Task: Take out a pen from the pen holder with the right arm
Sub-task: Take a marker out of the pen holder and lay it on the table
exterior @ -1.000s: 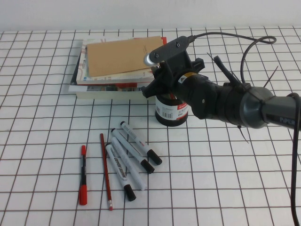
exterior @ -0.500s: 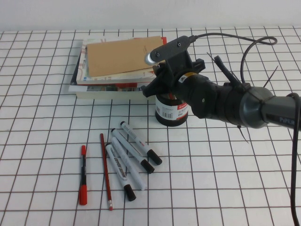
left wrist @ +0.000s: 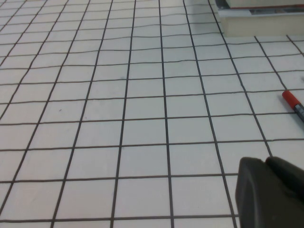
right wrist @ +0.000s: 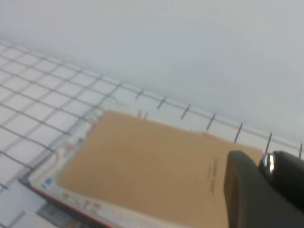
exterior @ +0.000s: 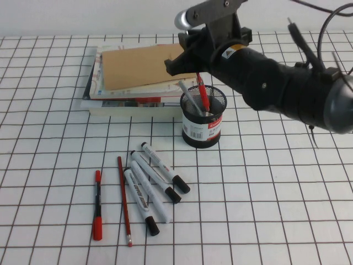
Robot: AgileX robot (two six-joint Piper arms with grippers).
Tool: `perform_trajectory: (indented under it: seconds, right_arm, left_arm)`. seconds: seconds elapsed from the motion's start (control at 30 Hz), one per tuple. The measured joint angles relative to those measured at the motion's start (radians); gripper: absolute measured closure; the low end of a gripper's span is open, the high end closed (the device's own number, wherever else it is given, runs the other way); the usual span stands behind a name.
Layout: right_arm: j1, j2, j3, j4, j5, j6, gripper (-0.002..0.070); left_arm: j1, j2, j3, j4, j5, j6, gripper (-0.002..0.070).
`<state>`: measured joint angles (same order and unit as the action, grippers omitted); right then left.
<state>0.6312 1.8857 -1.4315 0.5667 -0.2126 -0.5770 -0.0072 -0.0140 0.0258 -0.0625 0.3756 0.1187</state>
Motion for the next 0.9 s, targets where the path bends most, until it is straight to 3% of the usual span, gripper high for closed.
perform_trajectory:
  seconds: [0.17, 0.3, 0.57, 0.9]
  right_arm:
    - [0.0, -0.115, -0.002, 0.0, 0.091, 0.0, 0.0609]
    - [-0.002, -0.19, -0.043, 0.0, 0.295, 0.024, 0.061]
    - [-0.002, -0.209, -0.132, -0.071, 0.774, 0.291, 0.061]
    - [0.046, -0.065, -0.134, -0.124, 0.953, 0.467, 0.061]
  left_arm:
    - [0.0, 0.0, 0.0, 0.0, 0.0, 0.0, 0.0679]
    - [0.0, 0.0, 0.0, 0.0, 0.0, 0.0, 0.0679]
    - [0.0, 0.0, 0.0, 0.0, 0.0, 0.0, 0.0679]
    - [0.0, 0.0, 0.0, 0.0, 0.0, 0.0, 0.0679]
